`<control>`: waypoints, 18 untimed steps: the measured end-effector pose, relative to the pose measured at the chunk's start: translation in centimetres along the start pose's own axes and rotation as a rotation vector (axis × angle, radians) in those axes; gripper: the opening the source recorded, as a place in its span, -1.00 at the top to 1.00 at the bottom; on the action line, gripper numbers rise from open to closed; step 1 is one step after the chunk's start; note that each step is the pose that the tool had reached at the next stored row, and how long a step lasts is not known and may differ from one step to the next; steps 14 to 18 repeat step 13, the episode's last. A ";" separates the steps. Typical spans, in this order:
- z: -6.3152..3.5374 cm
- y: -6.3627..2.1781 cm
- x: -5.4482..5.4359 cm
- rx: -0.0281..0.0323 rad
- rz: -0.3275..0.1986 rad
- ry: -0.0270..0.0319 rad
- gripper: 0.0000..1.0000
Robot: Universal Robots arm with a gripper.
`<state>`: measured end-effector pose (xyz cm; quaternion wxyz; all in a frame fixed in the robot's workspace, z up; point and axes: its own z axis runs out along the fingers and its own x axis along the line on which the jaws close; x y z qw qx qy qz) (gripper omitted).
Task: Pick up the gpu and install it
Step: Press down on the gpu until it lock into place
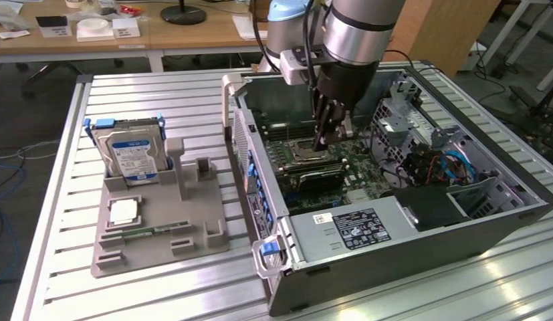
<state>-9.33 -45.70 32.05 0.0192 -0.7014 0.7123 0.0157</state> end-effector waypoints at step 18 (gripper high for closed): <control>-0.49 0.00 0.0 0.0001 0.000 0.0000 0.79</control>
